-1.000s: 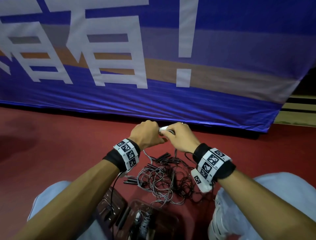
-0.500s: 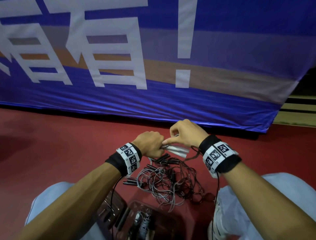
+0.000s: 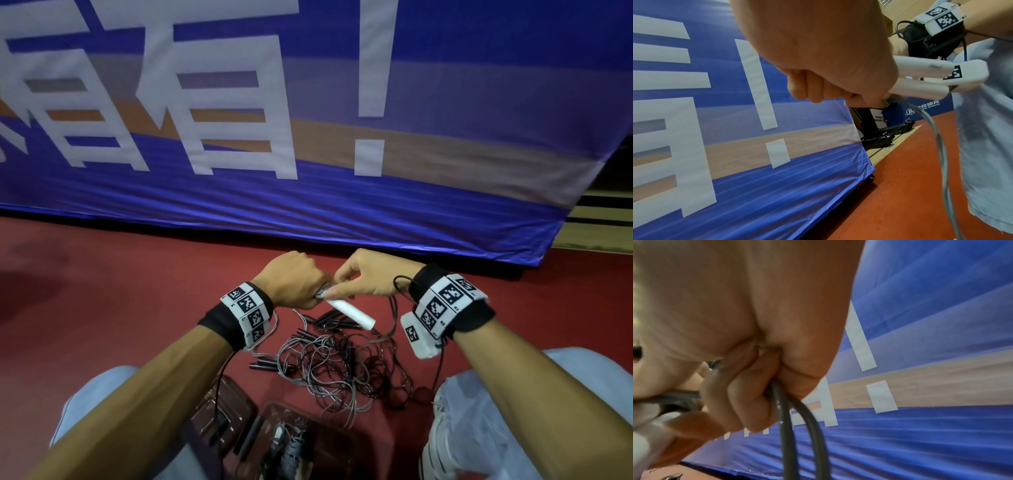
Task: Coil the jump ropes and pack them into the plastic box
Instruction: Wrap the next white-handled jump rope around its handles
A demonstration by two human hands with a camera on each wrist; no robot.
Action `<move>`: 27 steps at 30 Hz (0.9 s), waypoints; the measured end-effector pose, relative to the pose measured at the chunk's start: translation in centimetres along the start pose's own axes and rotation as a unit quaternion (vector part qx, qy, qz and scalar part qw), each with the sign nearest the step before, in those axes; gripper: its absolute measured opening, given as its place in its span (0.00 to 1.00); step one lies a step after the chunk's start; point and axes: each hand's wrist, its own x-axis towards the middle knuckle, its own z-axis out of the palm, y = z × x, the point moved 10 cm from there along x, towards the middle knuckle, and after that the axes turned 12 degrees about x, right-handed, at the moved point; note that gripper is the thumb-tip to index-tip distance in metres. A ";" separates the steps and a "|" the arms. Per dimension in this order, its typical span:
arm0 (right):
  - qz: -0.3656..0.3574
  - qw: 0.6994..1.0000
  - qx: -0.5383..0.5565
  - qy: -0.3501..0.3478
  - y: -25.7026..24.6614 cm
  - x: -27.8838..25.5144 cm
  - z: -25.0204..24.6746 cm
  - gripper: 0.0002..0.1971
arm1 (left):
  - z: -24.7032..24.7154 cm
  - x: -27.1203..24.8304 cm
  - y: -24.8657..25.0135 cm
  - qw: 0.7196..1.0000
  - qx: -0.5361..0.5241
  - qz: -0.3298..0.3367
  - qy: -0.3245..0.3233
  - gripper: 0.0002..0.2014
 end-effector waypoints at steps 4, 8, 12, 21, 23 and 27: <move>0.000 1.000 0.003 0.025 -0.5 0.0 0.2 0.27 | -0.3 -0.3 -0.4 1.000 -0.015 -0.010 0.014 0.08; -0.013 0.999 0.011 0.044 -1.3 0.0 0.0 0.32 | -0.5 -0.4 -1.4 0.998 -0.048 -0.024 0.042 0.10; 0.012 0.999 0.029 0.045 -1.1 0.1 0.0 0.39 | -1.4 -0.8 -2.3 0.995 -0.066 -0.035 0.071 0.07; 0.016 0.934 0.351 0.055 -1.2 0.8 0.7 0.33 | -2.9 -1.7 -4.7 0.939 -0.276 -0.114 0.171 0.12; -0.016 0.896 0.444 0.024 -1.9 1.2 1.7 0.31 | -2.8 -2.1 -5.9 0.918 -0.322 -0.156 0.172 0.10; 0.021 0.856 0.511 0.071 -1.0 2.3 2.1 0.26 | -2.2 -2.5 -7.4 0.880 -0.371 -0.258 0.146 0.12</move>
